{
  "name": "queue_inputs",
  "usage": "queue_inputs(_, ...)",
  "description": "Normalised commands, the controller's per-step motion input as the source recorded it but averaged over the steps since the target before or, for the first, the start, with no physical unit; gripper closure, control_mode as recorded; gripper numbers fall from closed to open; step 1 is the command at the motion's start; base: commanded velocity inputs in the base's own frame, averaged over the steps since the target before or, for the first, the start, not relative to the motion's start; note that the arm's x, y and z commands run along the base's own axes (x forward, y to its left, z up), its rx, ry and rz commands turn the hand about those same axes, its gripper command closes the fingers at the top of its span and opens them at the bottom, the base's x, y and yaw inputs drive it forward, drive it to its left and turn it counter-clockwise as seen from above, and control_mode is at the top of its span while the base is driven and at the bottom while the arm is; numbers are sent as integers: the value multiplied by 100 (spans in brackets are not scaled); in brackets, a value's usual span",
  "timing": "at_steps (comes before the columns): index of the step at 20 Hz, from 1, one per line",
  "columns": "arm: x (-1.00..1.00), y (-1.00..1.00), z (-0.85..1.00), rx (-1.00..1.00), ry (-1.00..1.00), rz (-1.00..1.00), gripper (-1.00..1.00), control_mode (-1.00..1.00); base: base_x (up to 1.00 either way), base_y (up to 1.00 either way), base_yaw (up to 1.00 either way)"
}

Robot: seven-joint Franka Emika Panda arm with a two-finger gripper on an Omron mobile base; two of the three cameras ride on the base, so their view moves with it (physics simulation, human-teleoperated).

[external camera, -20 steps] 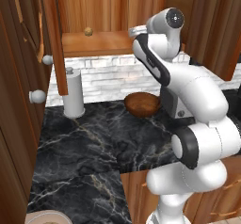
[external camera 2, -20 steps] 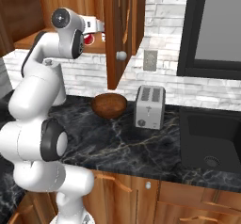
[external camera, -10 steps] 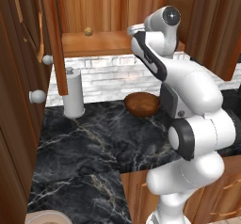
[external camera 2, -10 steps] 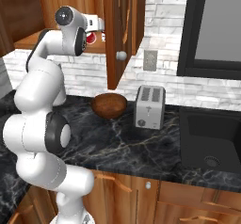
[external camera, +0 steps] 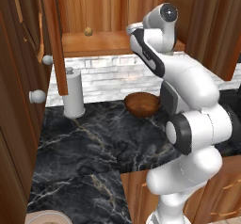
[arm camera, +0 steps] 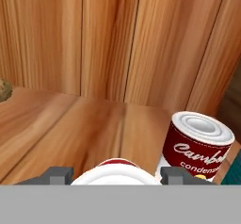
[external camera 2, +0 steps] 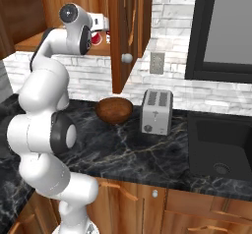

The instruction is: Pick the cans from the counter and place them in their designated side in the cabinet.

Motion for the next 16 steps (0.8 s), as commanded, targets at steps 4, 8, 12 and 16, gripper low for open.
queue_inputs(4,22,0,-3,-2,2,0,100,-100,0,0,0)
queue_inputs(8,25,0,-9,-3,1,0,-100,-100,0,0,0)
queue_inputs(12,25,0,-2,-3,0,0,-100,-100,0,0,0)
queue_inputs(16,28,0,0,-2,0,0,-100,-100,0,0,0)
